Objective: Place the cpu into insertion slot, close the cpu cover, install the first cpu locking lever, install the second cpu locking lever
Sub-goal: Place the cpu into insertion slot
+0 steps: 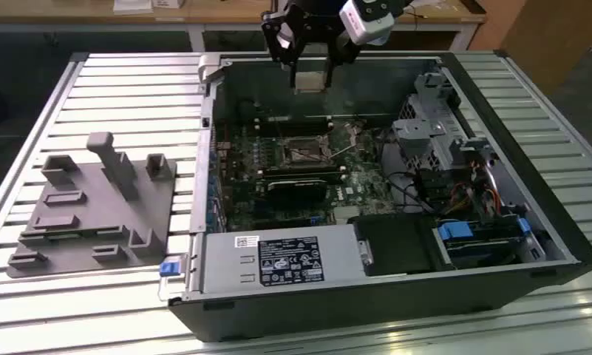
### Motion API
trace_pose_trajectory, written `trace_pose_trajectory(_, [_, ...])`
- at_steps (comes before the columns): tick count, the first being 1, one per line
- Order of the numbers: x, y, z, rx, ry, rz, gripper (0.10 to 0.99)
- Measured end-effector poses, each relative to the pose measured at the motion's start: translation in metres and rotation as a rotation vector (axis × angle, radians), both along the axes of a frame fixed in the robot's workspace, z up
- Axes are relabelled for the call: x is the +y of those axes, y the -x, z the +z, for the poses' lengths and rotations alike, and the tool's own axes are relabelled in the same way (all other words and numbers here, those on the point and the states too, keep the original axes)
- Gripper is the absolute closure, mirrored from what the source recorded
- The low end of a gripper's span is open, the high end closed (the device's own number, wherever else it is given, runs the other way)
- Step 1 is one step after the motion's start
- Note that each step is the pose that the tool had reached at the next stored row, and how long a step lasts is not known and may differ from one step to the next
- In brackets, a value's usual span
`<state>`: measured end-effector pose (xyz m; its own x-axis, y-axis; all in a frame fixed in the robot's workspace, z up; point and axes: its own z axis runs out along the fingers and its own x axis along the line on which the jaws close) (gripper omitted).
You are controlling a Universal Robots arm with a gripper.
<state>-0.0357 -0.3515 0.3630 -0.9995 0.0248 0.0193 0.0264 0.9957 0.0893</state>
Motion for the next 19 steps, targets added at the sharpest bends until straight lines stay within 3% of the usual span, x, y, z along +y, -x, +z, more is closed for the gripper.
trace_pose_trajectory(9, [0.0000,0.0001,-0.0014,-0.0003,0.000,0.000,0.549])
trace_pose_trajectory(16, [0.0000,0.0003,-0.0075,-0.0016,0.000,0.000,0.549])
trace_pose_trajectory(19, [0.0000,0.0004,-0.0124,-0.0044,0.000,0.000,0.549])
